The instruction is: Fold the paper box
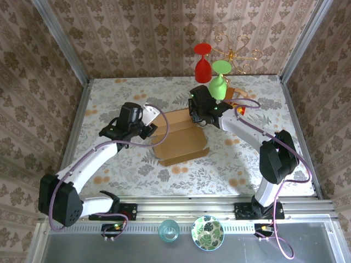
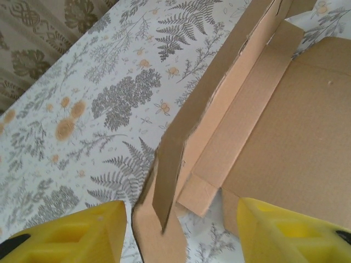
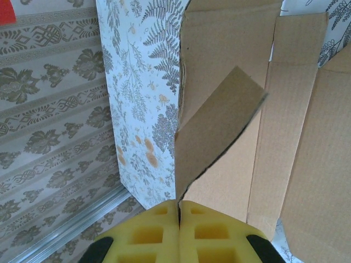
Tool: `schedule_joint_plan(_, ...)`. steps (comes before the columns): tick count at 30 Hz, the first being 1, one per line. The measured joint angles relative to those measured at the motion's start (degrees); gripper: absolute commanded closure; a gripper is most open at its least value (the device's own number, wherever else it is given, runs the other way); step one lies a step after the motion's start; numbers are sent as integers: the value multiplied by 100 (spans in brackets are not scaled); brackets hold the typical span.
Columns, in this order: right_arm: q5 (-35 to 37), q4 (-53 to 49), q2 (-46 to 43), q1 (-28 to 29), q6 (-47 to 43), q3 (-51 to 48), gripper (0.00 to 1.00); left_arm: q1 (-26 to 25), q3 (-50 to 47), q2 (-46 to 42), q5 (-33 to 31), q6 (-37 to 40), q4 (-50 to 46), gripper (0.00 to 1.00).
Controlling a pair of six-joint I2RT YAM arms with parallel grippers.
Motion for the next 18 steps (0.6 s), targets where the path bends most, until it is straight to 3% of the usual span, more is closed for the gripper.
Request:
schedule_joint_plan(6,-28,0,-4,-37,2,0,100,-142,94,503,-236,323,238,61)
schedule_joint_plan(12,-63,-2,-4,-66,22,0,100,-142,210,638,-457,400,348,99)
schedule_joint_plan(15,-111,2,-7,-94,22,0,100,-144,221,638,-501,422,385,100)
schedule_joint_plan(18,-133,31,-26,-96,37,-13,82,-149,219,636,-492,413,387,100)
